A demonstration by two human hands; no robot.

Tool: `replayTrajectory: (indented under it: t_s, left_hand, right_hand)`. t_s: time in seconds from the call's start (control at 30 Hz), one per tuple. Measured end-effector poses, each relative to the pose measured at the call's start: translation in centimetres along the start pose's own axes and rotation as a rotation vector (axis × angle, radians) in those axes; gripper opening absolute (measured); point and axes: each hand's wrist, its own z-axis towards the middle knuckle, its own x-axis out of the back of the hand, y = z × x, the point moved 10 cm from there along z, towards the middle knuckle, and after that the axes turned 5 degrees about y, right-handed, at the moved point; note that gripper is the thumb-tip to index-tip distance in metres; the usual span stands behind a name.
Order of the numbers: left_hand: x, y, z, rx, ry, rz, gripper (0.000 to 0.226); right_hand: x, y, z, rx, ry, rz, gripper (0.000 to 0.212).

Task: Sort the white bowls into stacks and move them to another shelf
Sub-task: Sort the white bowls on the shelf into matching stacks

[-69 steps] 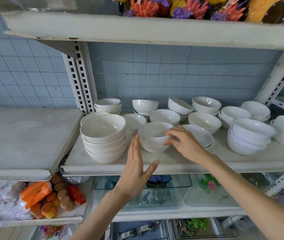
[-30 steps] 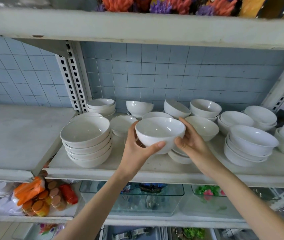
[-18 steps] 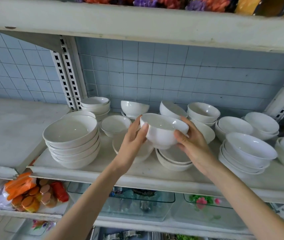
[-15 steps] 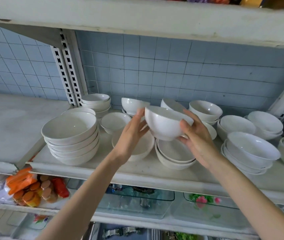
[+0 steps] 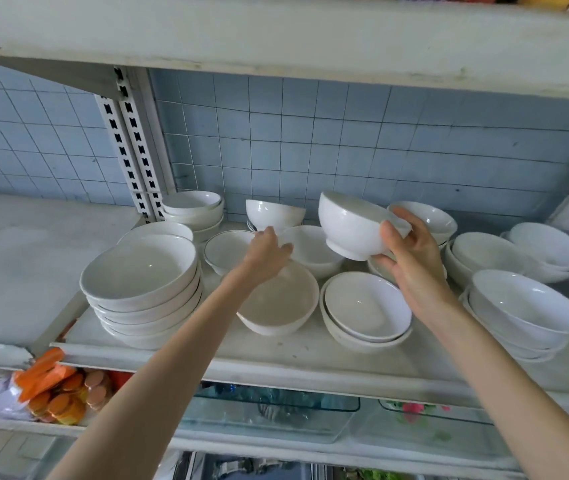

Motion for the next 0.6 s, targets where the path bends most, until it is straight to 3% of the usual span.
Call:
replayTrajectory:
  t_s: [0.1, 0.23, 0.33, 0.47, 0.6]
  left_hand:
    - [-0.4, -0.8, -0.2, -0.005, -0.022, 0.173, 0.049]
    - [0.6, -1.1, -0.8, -0.111, 0.082, 0.404, 0.046]
    - [1.1, -1.9, -1.1, -0.125, 0.137, 0.386, 0.033]
    - [1.5, -0.2, -1.6, -0.312, 0.248, 0.396, 0.026]
    - [1.1, 0.8, -2.3, -0.403, 0.250, 0.375, 0.019]
  right_hand:
    - [1.0, 0.3, 0.2, 0.005, 0.029, -0.025, 0.113]
    - [1.7, 0.1, 0.1, 0.038, 0.050, -0.027, 0.110]
    - [1.4, 0.1, 0.2, 0.049, 0.045, -0.029, 0.111]
    - [1.0, 0.4, 0.2, 0.044, 0.037, -0.051, 0.111]
    - [1.0, 0.8, 0.1, 0.034, 0.031, -0.048, 0.106]
